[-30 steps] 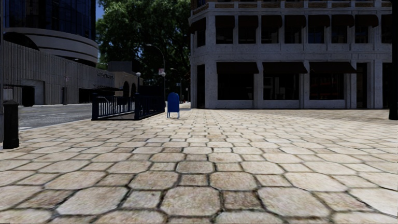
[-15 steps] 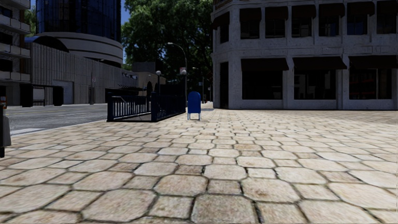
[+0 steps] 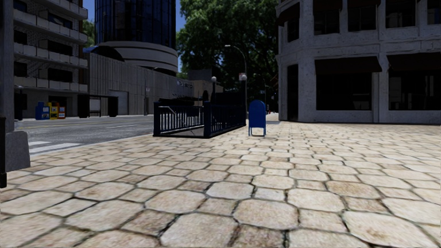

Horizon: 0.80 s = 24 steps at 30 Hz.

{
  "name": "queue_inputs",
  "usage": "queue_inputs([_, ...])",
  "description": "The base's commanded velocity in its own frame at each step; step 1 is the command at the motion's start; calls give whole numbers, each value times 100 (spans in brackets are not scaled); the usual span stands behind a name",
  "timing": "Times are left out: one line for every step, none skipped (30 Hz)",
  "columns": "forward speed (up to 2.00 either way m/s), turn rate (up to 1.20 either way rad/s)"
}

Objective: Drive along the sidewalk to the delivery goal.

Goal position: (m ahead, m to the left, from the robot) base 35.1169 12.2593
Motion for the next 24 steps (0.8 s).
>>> queue_inputs([179, 47])
queue_inputs([179, 47])
queue_inputs([179, 47])
queue_inputs([179, 47])
queue_inputs([179, 47])
queue_inputs([179, 47])
queue_inputs([179, 47])
queue_inputs([179, 47])
queue_inputs([179, 47])
queue_inputs([179, 47])
queue_inputs([179, 47])
queue_inputs([178, 47])
queue_inputs([178, 47])
queue_inputs([178, 47])
queue_inputs([177, 47])
queue_inputs([176, 47])
queue_inputs([176, 47])
queue_inputs([176, 47])
queue_inputs([176, 47])
queue_inputs([176, 47])
queue_inputs([176, 47])
queue_inputs([176, 47])
queue_inputs([176, 47])
queue_inputs([175, 47])
